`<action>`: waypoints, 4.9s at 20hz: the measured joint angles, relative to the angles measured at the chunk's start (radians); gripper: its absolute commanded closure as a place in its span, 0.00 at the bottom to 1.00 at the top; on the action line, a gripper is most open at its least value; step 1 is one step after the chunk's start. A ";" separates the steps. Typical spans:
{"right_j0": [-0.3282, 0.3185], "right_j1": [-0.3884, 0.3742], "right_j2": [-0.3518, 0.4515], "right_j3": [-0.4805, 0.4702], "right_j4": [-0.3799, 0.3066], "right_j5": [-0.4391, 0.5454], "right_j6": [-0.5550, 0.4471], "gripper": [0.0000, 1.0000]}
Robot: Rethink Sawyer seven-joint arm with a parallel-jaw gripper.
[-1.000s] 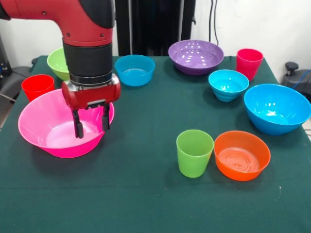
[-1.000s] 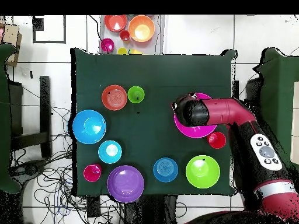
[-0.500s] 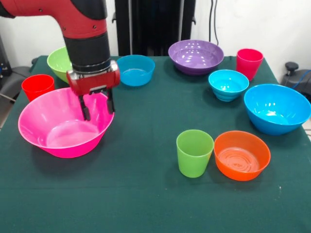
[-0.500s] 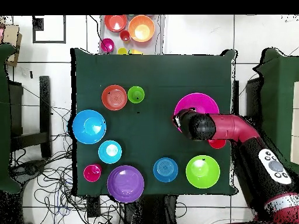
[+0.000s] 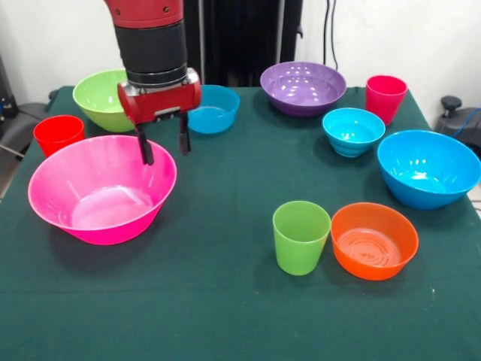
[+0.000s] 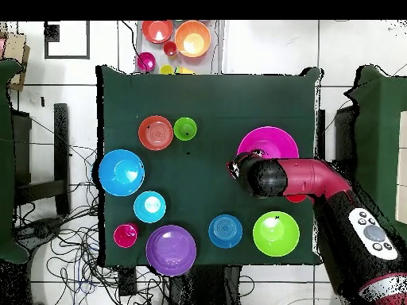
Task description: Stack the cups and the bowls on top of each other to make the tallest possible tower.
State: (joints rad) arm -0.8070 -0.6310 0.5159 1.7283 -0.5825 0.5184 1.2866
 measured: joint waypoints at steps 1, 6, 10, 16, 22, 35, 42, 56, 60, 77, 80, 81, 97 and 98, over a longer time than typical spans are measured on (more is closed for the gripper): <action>0.003 0.000 0.000 0.000 0.000 -0.002 0.000 0.00; 0.028 0.021 -0.004 0.000 0.000 -0.038 0.000 0.00; 0.049 0.040 -0.021 0.000 0.000 -0.074 0.000 0.00; 0.099 0.044 -0.074 -0.001 -0.013 -0.106 0.001 0.00; 0.146 0.029 -0.141 -0.003 -0.017 -0.113 0.001 0.00; 0.160 0.056 -0.225 -0.067 -0.017 -0.135 0.001 0.00; 0.180 0.126 -0.236 -0.128 -0.017 -0.174 0.001 0.00; 0.212 0.134 -0.275 -0.127 -0.017 -0.210 0.001 0.00; 0.212 0.078 -0.288 -0.104 -0.017 -0.210 0.001 0.00; 0.209 0.014 -0.317 -0.092 -0.007 -0.210 0.001 0.00; 0.206 0.016 -0.317 -0.092 -0.006 -0.210 0.001 0.00; 0.203 0.019 -0.317 -0.092 -0.005 -0.210 0.001 0.00; 0.188 0.091 -0.313 -0.091 -0.003 -0.224 0.001 0.00; 0.188 0.090 -0.312 -0.091 -0.003 -0.224 0.001 0.00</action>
State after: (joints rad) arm -0.6193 -0.5412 0.2035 1.6372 -0.5854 0.2947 1.2874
